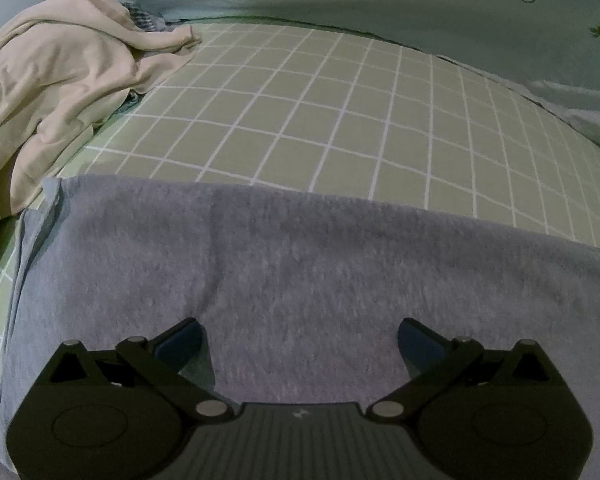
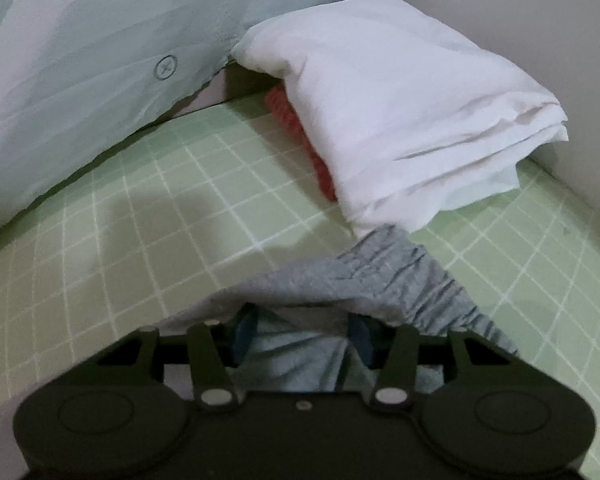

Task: Fold clothes
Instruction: 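Grasp the waistband with the right gripper and pull it straight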

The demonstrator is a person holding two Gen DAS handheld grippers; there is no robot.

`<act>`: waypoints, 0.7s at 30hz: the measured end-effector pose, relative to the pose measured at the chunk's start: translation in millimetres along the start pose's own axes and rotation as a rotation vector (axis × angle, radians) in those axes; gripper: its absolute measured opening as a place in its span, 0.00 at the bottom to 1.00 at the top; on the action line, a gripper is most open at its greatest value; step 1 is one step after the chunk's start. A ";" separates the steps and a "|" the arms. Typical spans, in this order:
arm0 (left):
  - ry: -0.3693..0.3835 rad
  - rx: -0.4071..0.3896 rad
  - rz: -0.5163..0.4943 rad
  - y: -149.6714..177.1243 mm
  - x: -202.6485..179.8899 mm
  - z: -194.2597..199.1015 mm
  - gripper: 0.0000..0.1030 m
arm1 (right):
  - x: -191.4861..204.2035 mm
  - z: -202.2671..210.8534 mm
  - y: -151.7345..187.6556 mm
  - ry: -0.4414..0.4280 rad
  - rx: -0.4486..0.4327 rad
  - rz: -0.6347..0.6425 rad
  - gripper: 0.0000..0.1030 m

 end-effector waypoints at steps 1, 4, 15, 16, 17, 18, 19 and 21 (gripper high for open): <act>0.000 0.000 0.001 -0.2 -0.3 -0.1 1.00 | -0.9 -2.9 -2.0 0.002 0.005 -0.003 0.50; 0.008 0.005 0.002 -1.3 -0.3 0.1 1.00 | 6.6 -4.1 -3.1 0.012 0.046 0.033 0.58; -0.097 -0.079 0.134 11.6 91.3 34.4 1.00 | 45.5 119.2 68.7 -0.110 -0.018 0.120 0.94; -0.111 -0.088 0.147 13.3 102.0 38.0 1.00 | 47.6 128.9 79.8 -0.118 -0.010 0.122 0.94; -0.125 -0.097 0.160 15.0 112.7 41.7 1.00 | 50.9 139.1 92.2 -0.135 0.004 0.121 0.94; -0.138 -0.106 0.174 16.7 123.3 45.4 1.00 | 55.7 147.9 104.1 -0.153 0.019 0.123 0.94; -0.152 -0.116 0.187 18.4 134.0 49.1 1.00 | 61.0 156.1 115.9 -0.171 0.032 0.127 0.94; -0.162 -0.115 0.194 22.9 149.8 49.6 1.00 | 72.0 168.8 134.7 -0.193 0.049 0.161 0.94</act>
Point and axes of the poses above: each gripper's, at about its wrist camera, not at the fingertips, and z roughly against the way its jaws point, x to its left, y to its underside, the point moved 9 cm from there along -z, roughly the way its jaws point, and after that the axes turned 2 degrees about -z, right-handed, at the moved point
